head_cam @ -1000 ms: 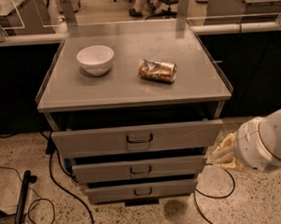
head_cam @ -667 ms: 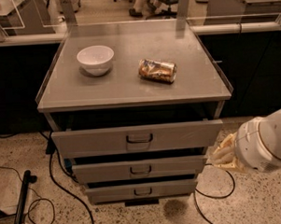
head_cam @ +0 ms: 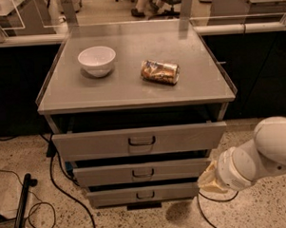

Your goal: Open middle drawer

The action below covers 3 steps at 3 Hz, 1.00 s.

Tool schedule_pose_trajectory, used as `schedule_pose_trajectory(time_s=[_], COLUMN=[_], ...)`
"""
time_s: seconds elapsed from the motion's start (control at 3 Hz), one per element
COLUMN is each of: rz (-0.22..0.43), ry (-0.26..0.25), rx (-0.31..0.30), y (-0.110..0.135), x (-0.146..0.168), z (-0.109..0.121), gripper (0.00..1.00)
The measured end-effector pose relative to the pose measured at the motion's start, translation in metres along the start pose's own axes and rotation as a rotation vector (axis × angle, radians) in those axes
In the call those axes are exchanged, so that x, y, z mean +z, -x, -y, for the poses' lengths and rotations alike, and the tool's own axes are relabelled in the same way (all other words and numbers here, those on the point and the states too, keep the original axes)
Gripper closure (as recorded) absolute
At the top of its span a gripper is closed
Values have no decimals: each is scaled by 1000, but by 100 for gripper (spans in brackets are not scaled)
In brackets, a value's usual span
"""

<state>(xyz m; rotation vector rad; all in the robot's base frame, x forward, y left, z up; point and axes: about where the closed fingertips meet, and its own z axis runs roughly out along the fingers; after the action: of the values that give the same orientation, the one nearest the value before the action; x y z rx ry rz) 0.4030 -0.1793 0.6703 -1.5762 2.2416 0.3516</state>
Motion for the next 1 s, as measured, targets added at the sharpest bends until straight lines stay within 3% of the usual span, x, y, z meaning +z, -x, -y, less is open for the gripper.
schedule_pose_trajectory(time_s=[0.33, 0.67, 1.0], rz=[38, 144, 267], ry=[16, -43, -147], rx=[37, -36, -155], y=[-27, -20, 9], x=[60, 80, 56], z=[11, 34, 59], gripper=[53, 22, 0])
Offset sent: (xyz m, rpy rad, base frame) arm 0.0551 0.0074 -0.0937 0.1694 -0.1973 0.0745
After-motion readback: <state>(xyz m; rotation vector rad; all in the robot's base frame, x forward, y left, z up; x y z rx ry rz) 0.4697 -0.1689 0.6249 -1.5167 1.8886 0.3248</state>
